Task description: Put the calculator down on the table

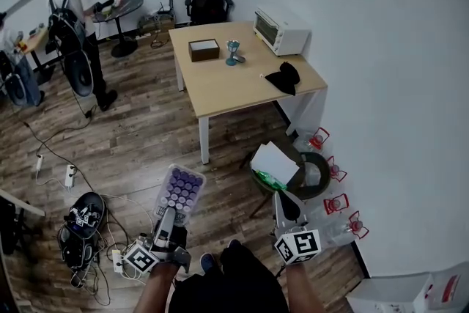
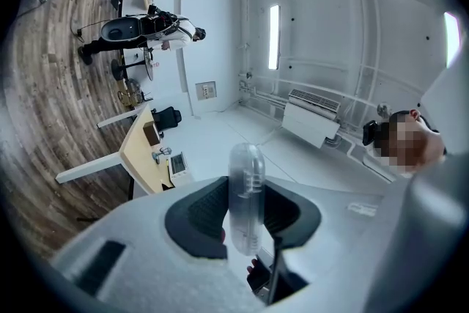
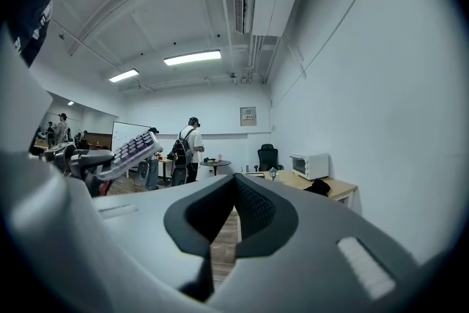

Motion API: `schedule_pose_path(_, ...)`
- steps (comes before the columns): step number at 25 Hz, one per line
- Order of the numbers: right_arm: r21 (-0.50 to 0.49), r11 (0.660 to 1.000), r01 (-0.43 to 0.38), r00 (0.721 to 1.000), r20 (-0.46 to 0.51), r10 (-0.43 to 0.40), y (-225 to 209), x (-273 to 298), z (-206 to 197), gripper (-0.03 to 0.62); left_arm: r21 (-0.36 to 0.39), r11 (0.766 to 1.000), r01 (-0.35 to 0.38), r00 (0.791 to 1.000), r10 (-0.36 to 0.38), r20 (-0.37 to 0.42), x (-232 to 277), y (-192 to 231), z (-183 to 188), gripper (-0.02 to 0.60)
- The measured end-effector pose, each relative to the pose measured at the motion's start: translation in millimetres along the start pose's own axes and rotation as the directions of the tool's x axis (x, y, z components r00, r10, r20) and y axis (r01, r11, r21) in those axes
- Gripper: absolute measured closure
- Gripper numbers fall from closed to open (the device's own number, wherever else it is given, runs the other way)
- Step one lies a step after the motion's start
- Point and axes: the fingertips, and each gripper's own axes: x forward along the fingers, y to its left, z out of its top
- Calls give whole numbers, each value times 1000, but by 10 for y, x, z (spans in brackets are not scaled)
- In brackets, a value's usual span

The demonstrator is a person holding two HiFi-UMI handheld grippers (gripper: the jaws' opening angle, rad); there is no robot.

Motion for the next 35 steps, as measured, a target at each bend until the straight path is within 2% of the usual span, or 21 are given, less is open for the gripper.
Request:
schedule_pose_path(5,18,999,29,1000,5,-30,-76,27,-25,595,-22,1000,8,1000,-8,-5,65,46,9,480)
schedule_pose_path(9,52,999,16,999,30,-18,-171,212,-47,594,-35,999,4,1000,-4,-3,237,200,51,480)
schedule_pose_path(12,53,999,7,1000,29,-8,-343,479,-117,594,-37,999,4,1000,-4,12,460,327,92,480)
schedule_pose_path(17,57,998,-6,999,53,3,-523,1049,-43,594,2,1000,14,1000,-14,7,896,517,295,480)
schedule_pose_path(21,89,996,-11,999,47,7,-670,1468,-54,592,-9,1000,9,1000,-9,26,1244,724,435,480)
schedule_pose_path(26,80,996,-28,998,55,23,-875,1946,51,592,-8,1000,-11,999,11,37,1640,977,584,480)
schedule_pose_path(35,78,995,-58,998,26,56,-1556,2915,122,592,9,1000,-28,996,27,88,2592,1322,762,480)
